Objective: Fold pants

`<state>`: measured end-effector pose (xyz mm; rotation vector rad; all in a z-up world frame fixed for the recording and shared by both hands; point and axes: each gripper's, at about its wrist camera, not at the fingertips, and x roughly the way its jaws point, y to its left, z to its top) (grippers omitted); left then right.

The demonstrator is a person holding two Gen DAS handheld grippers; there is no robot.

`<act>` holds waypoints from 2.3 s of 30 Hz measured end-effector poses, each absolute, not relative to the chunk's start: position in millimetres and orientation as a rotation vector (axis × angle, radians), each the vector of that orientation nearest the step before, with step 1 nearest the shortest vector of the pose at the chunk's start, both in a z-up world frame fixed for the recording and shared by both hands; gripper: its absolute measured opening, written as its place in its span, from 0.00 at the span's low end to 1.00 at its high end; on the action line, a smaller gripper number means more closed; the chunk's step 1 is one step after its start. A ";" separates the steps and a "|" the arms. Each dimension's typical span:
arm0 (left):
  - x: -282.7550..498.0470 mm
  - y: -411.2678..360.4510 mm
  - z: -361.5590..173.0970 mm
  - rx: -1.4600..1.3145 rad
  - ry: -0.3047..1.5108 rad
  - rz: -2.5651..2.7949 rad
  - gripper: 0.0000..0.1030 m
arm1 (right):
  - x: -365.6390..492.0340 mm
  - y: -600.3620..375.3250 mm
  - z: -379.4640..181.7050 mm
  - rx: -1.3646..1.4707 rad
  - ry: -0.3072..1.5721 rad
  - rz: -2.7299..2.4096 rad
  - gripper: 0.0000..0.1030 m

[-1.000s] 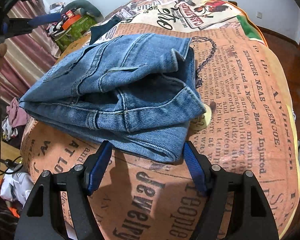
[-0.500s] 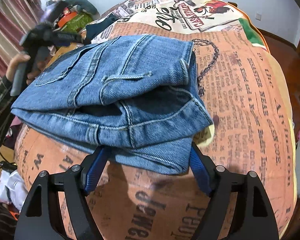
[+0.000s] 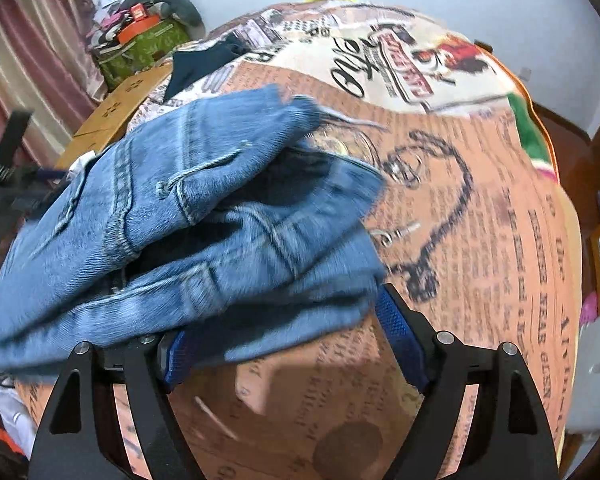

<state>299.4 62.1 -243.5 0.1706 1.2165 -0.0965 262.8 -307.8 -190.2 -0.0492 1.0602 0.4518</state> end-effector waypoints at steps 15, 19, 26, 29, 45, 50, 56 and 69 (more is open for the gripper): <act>207.5 37.5 -212.7 0.006 1.141 -0.150 0.97 | 234.8 -302.4 -147.1 -0.076 0.941 0.473 0.75; 229.6 54.4 -192.2 -0.117 1.078 -0.119 0.97 | 235.9 -301.0 -132.6 -0.075 0.898 0.489 0.75; 284.4 52.8 -158.5 -0.115 0.972 -0.090 0.97 | 262.8 -282.9 -126.1 -0.032 0.867 0.548 0.75; 312.5 42.5 -158.9 -0.089 0.968 -0.098 0.97 | 278.1 -273.0 -128.3 -0.020 0.858 0.570 0.75; 401.5 3.7 -225.0 -0.140 1.120 -0.271 0.40 | 381.6 -221.5 -190.6 0.171 1.065 0.734 0.15; 404.2 3.3 -228.5 -0.084 1.068 -0.243 0.23 | 378.1 -215.9 -188.8 0.065 1.006 0.736 0.10; 413.1 12.9 -247.5 0.007 1.084 -0.124 0.22 | 378.1 -212.5 -201.8 -0.003 1.029 0.714 0.10; 361.0 -0.4 -176.3 0.097 0.939 -0.163 0.24 | 337.6 -225.9 -137.3 -0.068 0.901 0.677 0.33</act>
